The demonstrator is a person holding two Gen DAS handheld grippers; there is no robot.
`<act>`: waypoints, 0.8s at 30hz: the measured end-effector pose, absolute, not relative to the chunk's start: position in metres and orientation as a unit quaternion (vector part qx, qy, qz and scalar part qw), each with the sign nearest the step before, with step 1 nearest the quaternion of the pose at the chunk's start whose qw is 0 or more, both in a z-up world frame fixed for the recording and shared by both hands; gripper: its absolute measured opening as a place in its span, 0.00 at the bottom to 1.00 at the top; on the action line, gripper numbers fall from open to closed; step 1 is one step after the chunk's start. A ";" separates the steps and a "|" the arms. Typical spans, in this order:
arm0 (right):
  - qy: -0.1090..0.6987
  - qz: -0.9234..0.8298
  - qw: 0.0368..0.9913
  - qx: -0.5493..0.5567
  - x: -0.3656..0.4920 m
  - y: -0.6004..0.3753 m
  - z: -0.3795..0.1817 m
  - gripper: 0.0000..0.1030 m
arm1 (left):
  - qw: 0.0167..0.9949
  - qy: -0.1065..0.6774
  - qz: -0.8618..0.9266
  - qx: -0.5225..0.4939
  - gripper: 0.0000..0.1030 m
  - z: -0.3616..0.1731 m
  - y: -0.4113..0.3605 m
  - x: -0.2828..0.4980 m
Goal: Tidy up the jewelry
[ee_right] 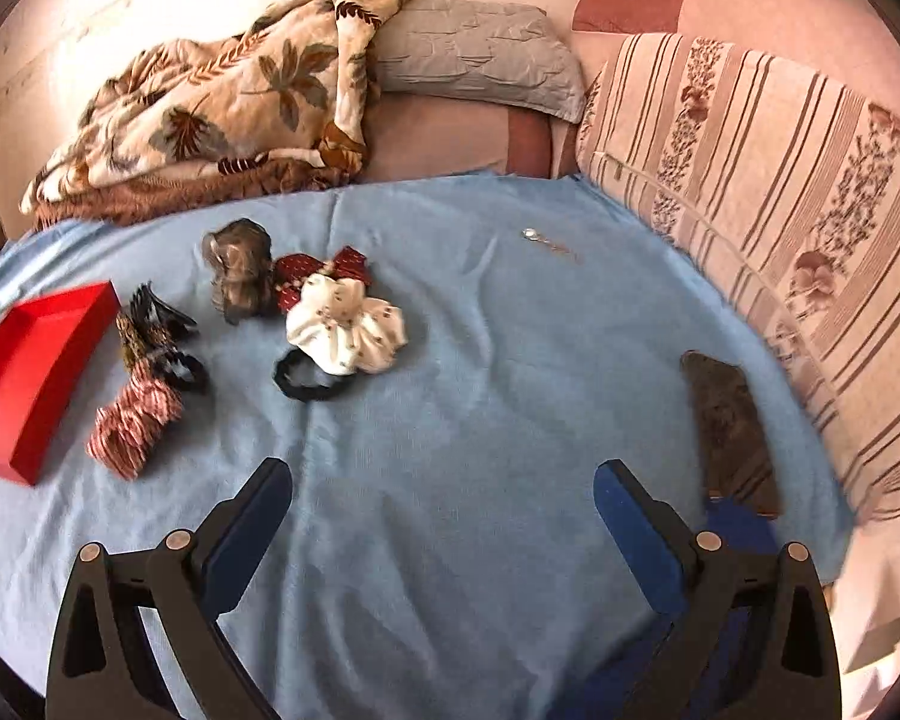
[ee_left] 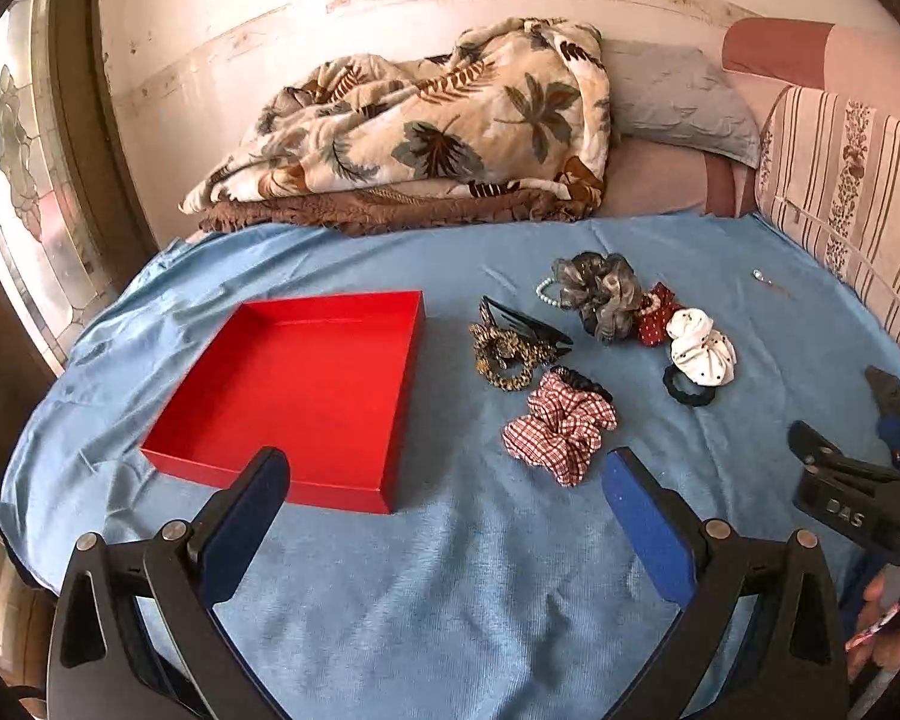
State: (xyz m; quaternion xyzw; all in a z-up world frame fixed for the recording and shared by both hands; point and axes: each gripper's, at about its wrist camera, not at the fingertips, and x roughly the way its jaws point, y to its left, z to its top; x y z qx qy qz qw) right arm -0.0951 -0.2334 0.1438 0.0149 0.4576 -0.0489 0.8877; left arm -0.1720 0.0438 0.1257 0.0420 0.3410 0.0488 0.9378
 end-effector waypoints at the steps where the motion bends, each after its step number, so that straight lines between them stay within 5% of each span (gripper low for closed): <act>1: 0.456 -0.049 0.889 0.020 -0.095 -0.232 0.140 0.98 | 0.937 0.342 0.048 0.042 1.00 0.122 0.043 -0.170; 13: 0.417 -0.023 0.909 -0.002 -0.106 -0.209 0.143 0.95 | 0.958 0.282 0.042 0.025 1.00 0.146 0.084 -0.171; 24: 0.428 -0.006 0.904 0.000 -0.113 -0.203 0.140 0.95 | 0.943 0.322 0.070 -0.050 1.00 0.134 0.092 -0.169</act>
